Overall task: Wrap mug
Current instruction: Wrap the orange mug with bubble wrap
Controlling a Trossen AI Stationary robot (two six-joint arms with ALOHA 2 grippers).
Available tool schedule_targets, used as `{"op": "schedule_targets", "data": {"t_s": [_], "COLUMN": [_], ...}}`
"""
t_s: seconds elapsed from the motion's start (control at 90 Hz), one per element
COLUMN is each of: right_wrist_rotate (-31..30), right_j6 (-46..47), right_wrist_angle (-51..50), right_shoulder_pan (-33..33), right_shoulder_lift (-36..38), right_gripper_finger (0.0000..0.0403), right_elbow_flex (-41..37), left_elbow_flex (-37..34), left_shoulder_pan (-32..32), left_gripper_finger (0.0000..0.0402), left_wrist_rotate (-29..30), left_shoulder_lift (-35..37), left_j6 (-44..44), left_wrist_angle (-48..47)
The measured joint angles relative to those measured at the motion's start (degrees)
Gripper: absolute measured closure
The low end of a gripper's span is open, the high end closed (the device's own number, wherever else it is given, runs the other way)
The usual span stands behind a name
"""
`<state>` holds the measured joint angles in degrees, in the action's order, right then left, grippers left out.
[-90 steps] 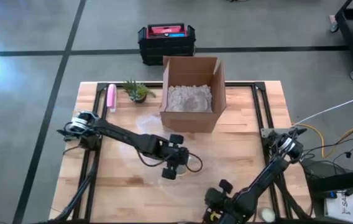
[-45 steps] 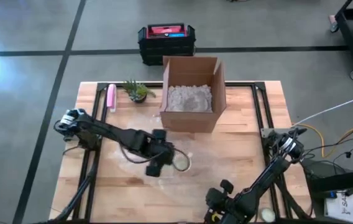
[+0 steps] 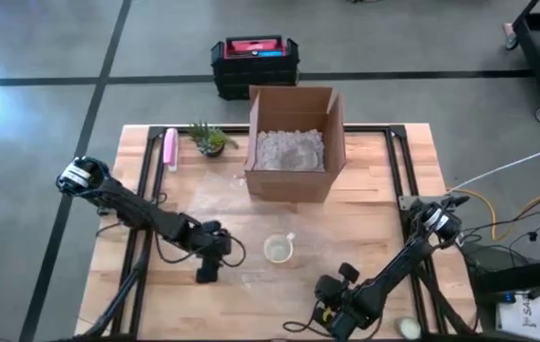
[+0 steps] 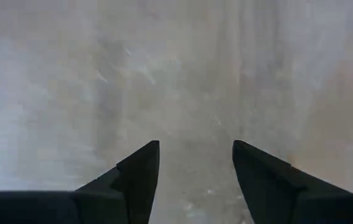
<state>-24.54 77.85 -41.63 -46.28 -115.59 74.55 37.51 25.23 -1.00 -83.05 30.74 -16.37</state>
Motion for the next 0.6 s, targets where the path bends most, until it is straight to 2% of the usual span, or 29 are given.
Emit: {"op": "schedule_targets", "data": {"t_s": [0.089, 0.189, 0.311, 0.444, 0.6], "right_wrist_rotate": [0.33, 0.51, 2.4, 5.77, 8.27], "right_j6": [-2.06, -8.9, -14.9, -11.8, -3.83], "right_wrist_angle": [0.38, -0.69, -7.57, -16.05, -18.4], "right_shoulder_pan": [0.02, 0.43, 0.3, -2.37, -6.36], "right_shoulder_lift": [0.2, 0.29, 1.57, 4.89, 9.57], "right_gripper_finger": [0.0385, 0.0385, 0.0385, 0.0385, 0.0384], "right_elbow_flex": [-0.71, -0.73, -0.44, 2.03, 2.71], "left_elbow_flex": [-3.5, -5.27, -5.68, -3.89, -0.63], "left_shoulder_pan": [0.88, 2.21, 2.89, 3.0, 2.86], "left_gripper_finger": [0.0237, 0.0251, 0.0265, 0.0279, 0.0295], "left_wrist_rotate": [-1.39, -1.99, -5.7, -11.68, -19.42], "left_shoulder_lift": [-1.35, -3.03, -4.57, -4.65, -3.56], "left_j6": [4.66, 7.87, 8.89, 9.39, 5.2], "left_wrist_angle": [7.61, 15.23, 22.82, 25.88, 23.16]}}
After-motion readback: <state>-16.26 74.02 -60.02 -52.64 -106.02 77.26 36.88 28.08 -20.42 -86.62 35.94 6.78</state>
